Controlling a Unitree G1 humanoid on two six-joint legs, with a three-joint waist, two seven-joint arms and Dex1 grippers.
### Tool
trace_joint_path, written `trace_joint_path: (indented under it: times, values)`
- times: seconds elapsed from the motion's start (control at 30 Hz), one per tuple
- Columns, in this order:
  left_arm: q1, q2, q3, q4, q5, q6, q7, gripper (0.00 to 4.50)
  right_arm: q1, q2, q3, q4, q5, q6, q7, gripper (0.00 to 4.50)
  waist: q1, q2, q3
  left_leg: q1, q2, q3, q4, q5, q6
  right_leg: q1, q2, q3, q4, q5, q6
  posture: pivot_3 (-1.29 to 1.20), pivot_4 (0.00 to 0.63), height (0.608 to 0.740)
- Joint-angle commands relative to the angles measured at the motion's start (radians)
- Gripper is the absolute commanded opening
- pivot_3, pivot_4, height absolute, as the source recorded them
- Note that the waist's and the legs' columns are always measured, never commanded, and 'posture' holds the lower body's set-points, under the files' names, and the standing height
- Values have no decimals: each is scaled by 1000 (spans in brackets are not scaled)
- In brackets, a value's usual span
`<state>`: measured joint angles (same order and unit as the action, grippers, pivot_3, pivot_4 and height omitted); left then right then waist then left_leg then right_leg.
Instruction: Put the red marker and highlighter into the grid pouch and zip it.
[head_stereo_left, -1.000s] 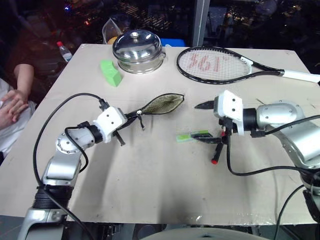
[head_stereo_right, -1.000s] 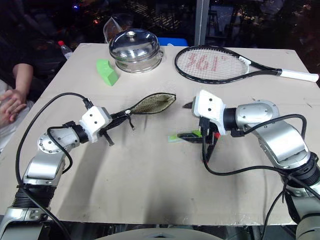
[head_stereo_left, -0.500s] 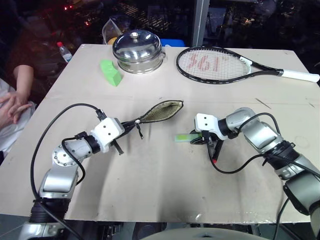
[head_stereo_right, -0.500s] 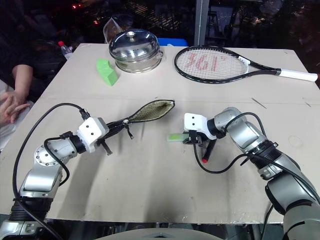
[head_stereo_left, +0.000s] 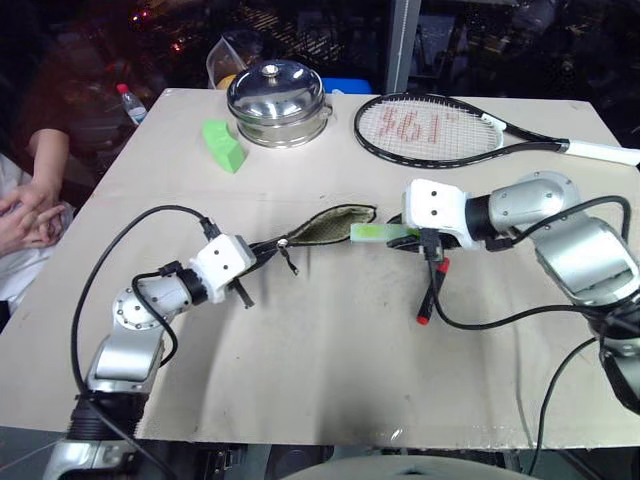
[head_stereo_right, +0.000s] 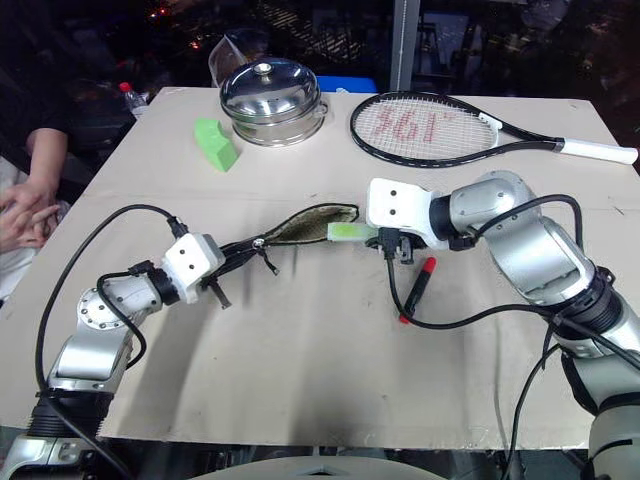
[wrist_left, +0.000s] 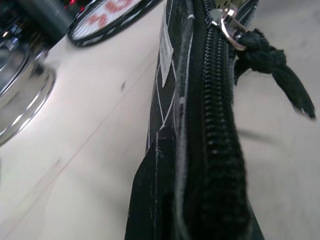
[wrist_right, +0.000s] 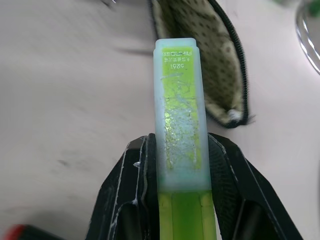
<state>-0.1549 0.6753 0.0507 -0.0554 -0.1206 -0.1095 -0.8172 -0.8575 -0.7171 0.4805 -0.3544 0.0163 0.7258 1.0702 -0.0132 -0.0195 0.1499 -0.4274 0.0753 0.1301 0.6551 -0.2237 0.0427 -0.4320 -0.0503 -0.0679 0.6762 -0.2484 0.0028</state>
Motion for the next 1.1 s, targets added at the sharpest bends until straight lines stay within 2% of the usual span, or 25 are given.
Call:
trace_joint_path:
  times: [0.03, 0.13, 0.27, 0.3, 0.37, 0.43, 0.5, 0.6, 0.7, 0.77, 0.9, 1.0, 1.1]
  values:
    - [-47, -12, -37, -32, 1, 3, -11, 0, -69, 60, 89, 48, -92, -17, -31, 765, -2, 0, 0, 0, 0, 0, 0, 0, 0, 0, 0, 0, 0, 0, 0, 0, 150, 740]
    - [-65, -23, -71, -73, 4, 23, -12, 0, -105, 116, 175, 100, -164, -61, -33, 765, -3, 0, 0, -1, 0, 1, 0, 2, -3, -2, 4, 1, 1, 0, 0, 0, 150, 740]
    - [-74, -38, -100, -135, 9, 73, -1, 0, -140, 224, 188, 189, -160, -120, -23, 765, -1, 0, 0, -3, 0, 1, 0, 2, -4, -3, 5, 1, 2, 0, 0, 0, 150, 740]
    - [-67, -41, -100, -150, 6, 92, 6, 0, -135, 232, 175, 203, -153, -142, -23, 1789, 0, 0, 0, -3, 0, 1, 0, 2, -4, -3, 5, 1, 2, 0, 0, 0, 150, 740]
    - [-52, -42, -91, -170, 4, 122, 18, 0, -114, 244, 100, 192, -103, -124, -23, 2497, 1, 0, 0, -3, 0, 1, 1, 2, -4, -3, 5, 1, 2, 0, 0, 0, 150, 740]
    - [-29, -27, -71, -171, 11, 130, 22, 0, -69, 201, -19, 111, 17, -73, 45, 3418, 4, 0, 0, -4, 0, 0, 2, 2, -4, -3, 5, 0, 2, 0, 0, 0, 150, 740]
    - [-11, -15, -54, -175, 10, 140, 26, 0, -18, 139, -142, 41, 148, -56, 126, 3418, 11, 0, 0, -4, -1, -1, 2, 2, -4, -2, 4, 0, 1, 0, 0, 0, 150, 740]
    - [-1, 1, -26, -179, -3, 174, 31, 0, 70, -22, -268, -19, 281, -81, 278, 3418, 14, 0, 0, -4, -1, -1, 3, 1, -1, -1, 3, -1, 1, 0, 1, 0, 150, 740]
    - [-2, 23, -4, -178, -10, 194, 27, 0, 142, -169, -283, -14, 277, -195, 373, 3418, 11, 0, 0, -3, -1, -3, 3, -1, 2, 1, 3, -1, 0, 0, 0, 0, 150, 740]
    - [-7, 33, 5, -177, -11, 205, 26, 0, 159, -217, -225, 57, 174, -350, 382, 3418, -6, 0, 0, -1, 0, -2, 3, -1, 1, 0, 1, 0, 0, 0, 0, 0, 150, 740]
    - [-19, 40, 6, -182, -4, 222, 28, 0, 134, -198, -69, 322, -56, -754, 378, 3418, -15, 0, 0, 5, 0, 0, 3, -1, 1, 3, 5, 3, 1, -3, 4, 0, 150, 740]
    - [-16, 36, 2, -199, -1, 233, 35, 0, 86, -104, 9, 517, -114, -948, 393, 3418, -18, 0, 1, 5, 0, 2, 3, 0, 1, 3, 9, 5, 2, -2, 3, 0, 150, 740]
    - [5, 33, 2, -236, 0, 246, 47, 0, 42, -26, 59, 673, -141, -1064, 424, 3418, -19, 1, 2, 6, 1, 3, 3, 2, -3, 3, 10, 8, 2, 0, 0, 0, 150, 740]
